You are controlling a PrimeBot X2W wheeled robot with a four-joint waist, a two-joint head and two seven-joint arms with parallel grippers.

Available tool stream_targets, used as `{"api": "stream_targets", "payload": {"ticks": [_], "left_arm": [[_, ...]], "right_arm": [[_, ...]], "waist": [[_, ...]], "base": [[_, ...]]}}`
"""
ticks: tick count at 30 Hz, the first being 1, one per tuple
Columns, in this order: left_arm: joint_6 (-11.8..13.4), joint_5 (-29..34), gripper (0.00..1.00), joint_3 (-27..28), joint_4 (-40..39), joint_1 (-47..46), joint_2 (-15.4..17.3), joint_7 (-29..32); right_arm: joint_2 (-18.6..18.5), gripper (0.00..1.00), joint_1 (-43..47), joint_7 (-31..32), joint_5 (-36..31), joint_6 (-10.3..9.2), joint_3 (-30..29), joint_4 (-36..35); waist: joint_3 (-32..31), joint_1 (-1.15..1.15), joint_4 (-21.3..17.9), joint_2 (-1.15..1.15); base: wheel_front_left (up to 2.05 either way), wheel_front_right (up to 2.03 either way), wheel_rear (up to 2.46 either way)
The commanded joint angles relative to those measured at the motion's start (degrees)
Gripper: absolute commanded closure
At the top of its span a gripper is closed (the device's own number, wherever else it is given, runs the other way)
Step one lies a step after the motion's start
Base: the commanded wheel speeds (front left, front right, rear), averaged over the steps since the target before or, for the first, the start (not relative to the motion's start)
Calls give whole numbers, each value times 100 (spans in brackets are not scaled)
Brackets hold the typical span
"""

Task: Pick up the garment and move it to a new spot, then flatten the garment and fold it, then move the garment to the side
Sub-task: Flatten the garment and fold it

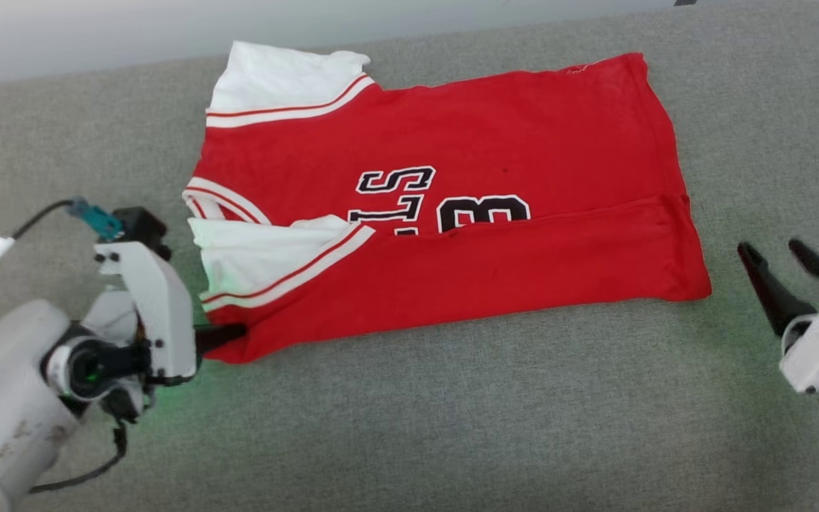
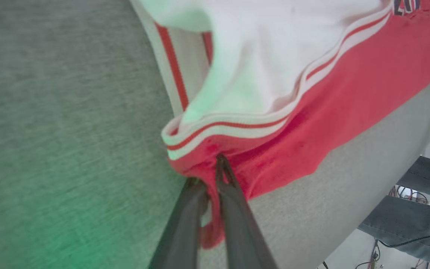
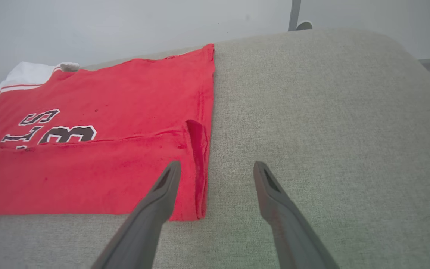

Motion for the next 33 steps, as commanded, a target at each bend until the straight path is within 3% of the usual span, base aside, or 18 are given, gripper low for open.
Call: {"api": "stream_targets", "payload": {"ticks": [1, 5, 12, 20, 21, 22, 28, 33], "left_arm": [[-60, -48, 100, -128, 23, 256, -244, 25], [-126, 52, 100, -135, 64, 166, -276, -37], [-258, 188, 100, -154, 87, 49, -471, -158], [-361, 266, 100, -144, 185, -53, -676, -287], [-367, 278, 100, -146, 206, -49, -689, -294], [-368, 289, 100, -148, 232, -50, -702, -311], [-442, 354, 100, -144, 307, 26, -717, -479], [-480, 384, 100, -140, -37, 272, -476, -702]], "right_arm": [[-99, 0, -180, 36, -94, -6, 81, -84], [-336, 0, -483, 423, -289, -6, 390, -68], [-521, 0, -1088, 2422, -99, -6, 1059, 594], [-429, 0, -1546, 2947, -203, -6, 1209, 1383], [-427, 57, -1560, 2971, -200, -6, 1249, 1451], [-435, 100, -1571, 2984, -198, -6, 1309, 1489], [-569, 100, -1444, 2821, 19, -7, 1351, 1571], [-953, 100, -971, 2756, 243, -6, 1476, 1108]], "waist": [[-4, 0, 8, 0], [-10, 0, 54, 0], [29, 0, 196, 0], [160, 0, 415, 0], [165, 0, 431, 0], [167, 0, 449, 0], [22, 0, 557, 0], [-193, 0, 660, 0]], "base": [[0, 0, 0], [0, 0, 0], [0, 0, 0], [0, 0, 0], [0, 0, 0], [0, 0, 0], [0, 0, 0], [0, 0, 0]]}}
